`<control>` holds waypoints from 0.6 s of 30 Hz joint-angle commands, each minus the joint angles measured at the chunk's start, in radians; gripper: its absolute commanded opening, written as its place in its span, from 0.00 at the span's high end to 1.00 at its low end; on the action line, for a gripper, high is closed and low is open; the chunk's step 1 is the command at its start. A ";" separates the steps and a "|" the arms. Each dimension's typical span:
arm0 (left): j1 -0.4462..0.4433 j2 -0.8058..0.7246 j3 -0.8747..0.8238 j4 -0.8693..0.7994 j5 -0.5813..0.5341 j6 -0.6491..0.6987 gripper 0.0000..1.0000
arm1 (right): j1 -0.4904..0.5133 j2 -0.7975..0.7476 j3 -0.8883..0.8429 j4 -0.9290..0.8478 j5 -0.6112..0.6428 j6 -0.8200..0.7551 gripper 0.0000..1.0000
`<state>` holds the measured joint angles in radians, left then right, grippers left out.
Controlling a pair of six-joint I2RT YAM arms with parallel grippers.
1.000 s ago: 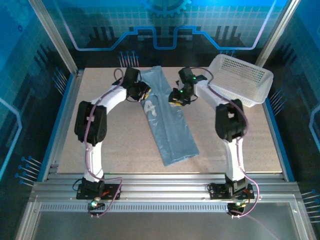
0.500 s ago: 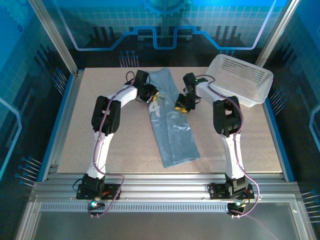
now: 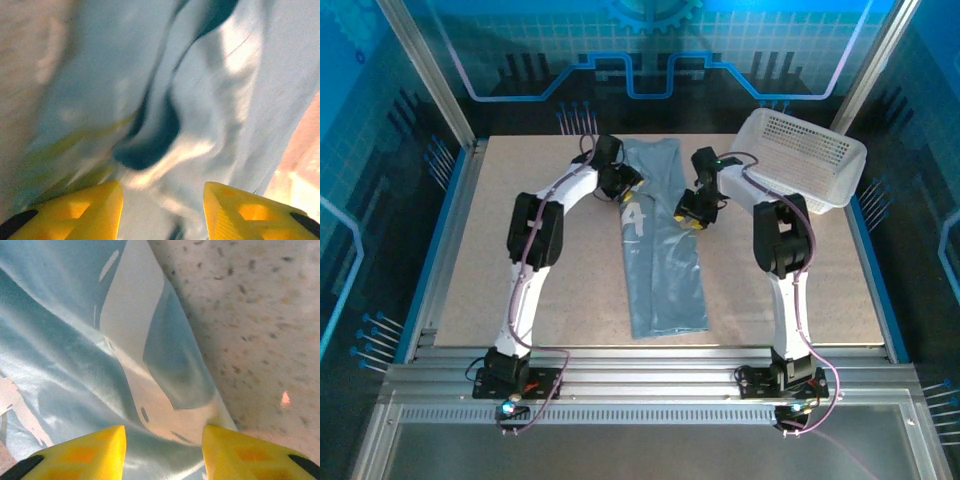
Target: Fold and stack the t-shirts
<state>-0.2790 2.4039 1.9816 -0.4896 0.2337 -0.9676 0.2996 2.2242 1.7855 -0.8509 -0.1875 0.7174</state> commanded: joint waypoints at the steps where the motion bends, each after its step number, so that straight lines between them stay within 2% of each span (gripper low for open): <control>1: -0.023 -0.289 -0.248 -0.098 -0.043 0.039 0.52 | -0.007 -0.196 -0.109 -0.047 0.038 -0.062 0.51; 5: -0.085 -0.541 -0.612 -0.177 0.069 0.043 0.52 | 0.005 -0.412 -0.414 -0.021 -0.030 -0.084 0.47; 9: -0.198 -0.714 -0.925 -0.140 0.245 0.023 0.52 | 0.059 -0.607 -0.704 -0.027 -0.102 -0.100 0.44; 12: -0.298 -0.746 -1.040 -0.092 0.361 0.015 0.51 | 0.105 -0.717 -0.852 -0.017 -0.166 -0.077 0.43; 15: -0.374 -0.736 -1.085 -0.062 0.388 -0.007 0.51 | 0.136 -0.768 -0.958 0.014 -0.215 -0.060 0.43; 18: -0.407 -0.719 -1.109 -0.019 0.386 -0.051 0.52 | 0.148 -0.768 -1.012 0.040 -0.246 -0.054 0.43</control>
<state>-0.6697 1.6745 0.8806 -0.5613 0.5529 -0.9691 0.4332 1.4700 0.8101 -0.8478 -0.3576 0.6506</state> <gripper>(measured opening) 0.485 0.571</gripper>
